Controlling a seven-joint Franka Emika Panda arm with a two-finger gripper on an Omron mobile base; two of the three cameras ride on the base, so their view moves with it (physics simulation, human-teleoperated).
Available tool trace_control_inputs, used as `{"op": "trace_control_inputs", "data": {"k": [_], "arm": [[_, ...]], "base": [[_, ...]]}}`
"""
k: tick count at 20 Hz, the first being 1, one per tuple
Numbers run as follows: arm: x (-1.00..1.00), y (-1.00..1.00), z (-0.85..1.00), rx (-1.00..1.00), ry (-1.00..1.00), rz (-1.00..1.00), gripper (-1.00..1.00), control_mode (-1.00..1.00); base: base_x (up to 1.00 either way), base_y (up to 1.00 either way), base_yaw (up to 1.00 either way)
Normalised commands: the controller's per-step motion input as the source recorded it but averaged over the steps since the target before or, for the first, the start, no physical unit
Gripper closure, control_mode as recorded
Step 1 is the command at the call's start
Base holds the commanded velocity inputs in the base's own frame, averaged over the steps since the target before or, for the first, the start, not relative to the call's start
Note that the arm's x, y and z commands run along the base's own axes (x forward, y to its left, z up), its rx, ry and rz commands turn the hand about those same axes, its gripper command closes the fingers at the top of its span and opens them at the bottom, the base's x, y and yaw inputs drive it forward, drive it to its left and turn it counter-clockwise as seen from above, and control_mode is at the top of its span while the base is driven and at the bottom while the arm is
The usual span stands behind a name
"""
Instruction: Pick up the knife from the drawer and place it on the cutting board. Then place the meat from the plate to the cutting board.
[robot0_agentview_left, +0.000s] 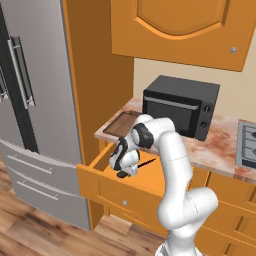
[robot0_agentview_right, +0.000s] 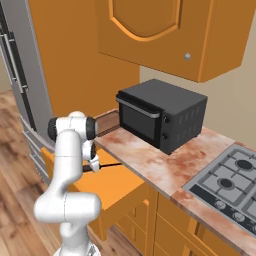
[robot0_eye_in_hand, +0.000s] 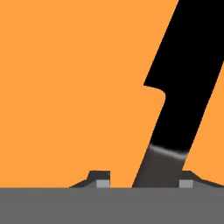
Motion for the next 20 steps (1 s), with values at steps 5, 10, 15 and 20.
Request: {"op": "trace_control_inputs", "data": {"k": [5,10,15,20], "arm": [[-0.23,0.31,-0.34,0.00,0.01,0.00,1.00,-1.00],[-0.16,0.08,0.31,0.00,0.03,0.00,1.00,-1.00],[-0.33,0.00,0.73,0.02,0.10,-0.01,1.00,-1.00],[-0.53,0.00,0.95,0.02,0.15,0.00,1.00,-1.00]], "base": [[0.00,0.00,0.00],[0.00,0.00,0.00],[0.00,0.00,0.00],[0.00,0.00,0.00]]}}
